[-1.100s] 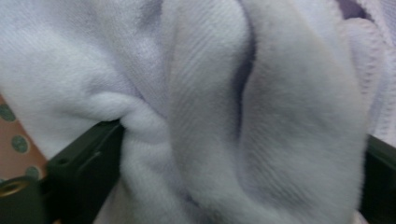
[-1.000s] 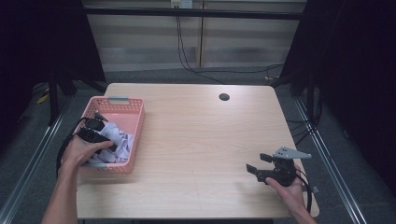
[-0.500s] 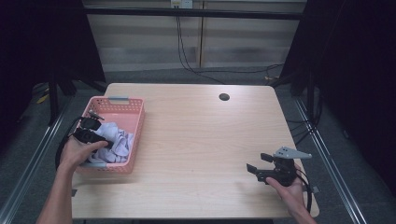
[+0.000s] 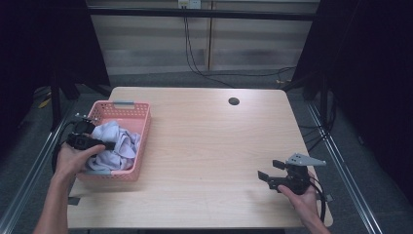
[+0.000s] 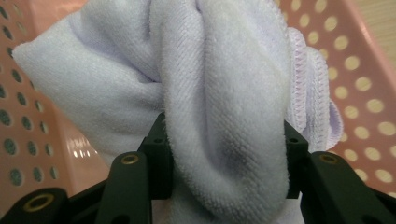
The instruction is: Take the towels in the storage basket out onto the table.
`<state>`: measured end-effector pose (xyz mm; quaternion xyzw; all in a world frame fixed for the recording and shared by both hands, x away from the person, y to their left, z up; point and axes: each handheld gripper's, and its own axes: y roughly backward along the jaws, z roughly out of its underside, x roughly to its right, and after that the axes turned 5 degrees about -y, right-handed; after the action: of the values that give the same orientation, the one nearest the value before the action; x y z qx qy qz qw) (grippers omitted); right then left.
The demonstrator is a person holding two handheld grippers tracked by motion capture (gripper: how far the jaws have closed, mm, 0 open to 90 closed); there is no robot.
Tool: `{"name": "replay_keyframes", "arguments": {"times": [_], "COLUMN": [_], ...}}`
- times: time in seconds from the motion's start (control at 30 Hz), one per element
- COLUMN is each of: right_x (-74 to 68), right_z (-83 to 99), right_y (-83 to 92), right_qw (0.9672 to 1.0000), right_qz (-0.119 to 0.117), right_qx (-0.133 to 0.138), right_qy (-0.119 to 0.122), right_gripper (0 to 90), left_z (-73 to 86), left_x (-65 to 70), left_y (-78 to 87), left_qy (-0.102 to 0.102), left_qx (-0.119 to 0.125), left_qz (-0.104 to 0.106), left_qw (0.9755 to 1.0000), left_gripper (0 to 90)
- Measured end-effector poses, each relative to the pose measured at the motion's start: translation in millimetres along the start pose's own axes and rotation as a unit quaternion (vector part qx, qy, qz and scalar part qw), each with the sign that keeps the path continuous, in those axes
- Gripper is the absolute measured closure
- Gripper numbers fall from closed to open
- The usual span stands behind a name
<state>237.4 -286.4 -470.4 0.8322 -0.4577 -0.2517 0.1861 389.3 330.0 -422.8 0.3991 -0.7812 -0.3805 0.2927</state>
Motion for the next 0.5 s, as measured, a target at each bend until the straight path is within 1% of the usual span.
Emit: {"name": "replay_keyframes", "arguments": {"times": [0.1,0.13,0.17,0.23,0.3,0.33,0.37,0.43,0.47,0.5], "right_x": [-0.1,0.1,0.0,0.2,0.8,0.9,0.9,1.0,1.0,1.0], "right_z": [0.0,0.0,0.1,0.1,0.0,0.0,-0.1,-0.3,-0.4,-0.5], "right_y": [0.6,0.6,0.8,0.8,0.8,0.7,0.6,0.4,0.3,0.4], "right_qw": [1.0,1.0,1.0,1.0,1.0,1.0,1.0,1.0,1.0,1.0], "right_qz": [0.001,0.0,0.001,0.002,0.0,-0.001,-0.001,-0.001,-0.001,-0.001], "right_qx": [0.0,0.001,0.0,0.0,0.0,0.0,0.001,0.0,0.001,0.001], "right_qy": [-0.002,-0.001,-0.003,-0.003,-0.004,-0.004,-0.004,-0.004,-0.004,-0.004], "right_gripper": [20.2,20.2,20.2,20.2,20.4,20.4,20.4,20.4,20.4,20.4], "left_z": [0.1,0.3,0.5,0.6,0.6,0.4,-0.2,-1.3,-2.0,-3.0], "left_x": [-0.7,-1.2,-2.0,-2.7,-3.5,-2.6,-3.2,-2.3,-2.1,-2.3], "left_y": [8.9,11.6,14.7,20.6,26.1,27.8,30.6,34.9,37.3,39.4], "left_qy": [0.002,0.003,0.007,0.01,0.013,0.017,0.01,0.014,0.009,0.01], "left_qx": [0.013,0.021,0.026,0.041,0.051,0.06,0.057,0.069,0.072,0.075], "left_qz": [0.004,0.003,0.008,0.004,0.007,0.005,0.003,0.004,0.003,0.0], "left_qw": [0.9999,0.9998,0.9996,0.9991,0.9986,0.9981,0.9983,0.9975,0.9974,0.9971], "left_gripper": [52.0,52.0,51.9,52.0,51.9,51.8,51.8,51.8,51.8,51.8]}}
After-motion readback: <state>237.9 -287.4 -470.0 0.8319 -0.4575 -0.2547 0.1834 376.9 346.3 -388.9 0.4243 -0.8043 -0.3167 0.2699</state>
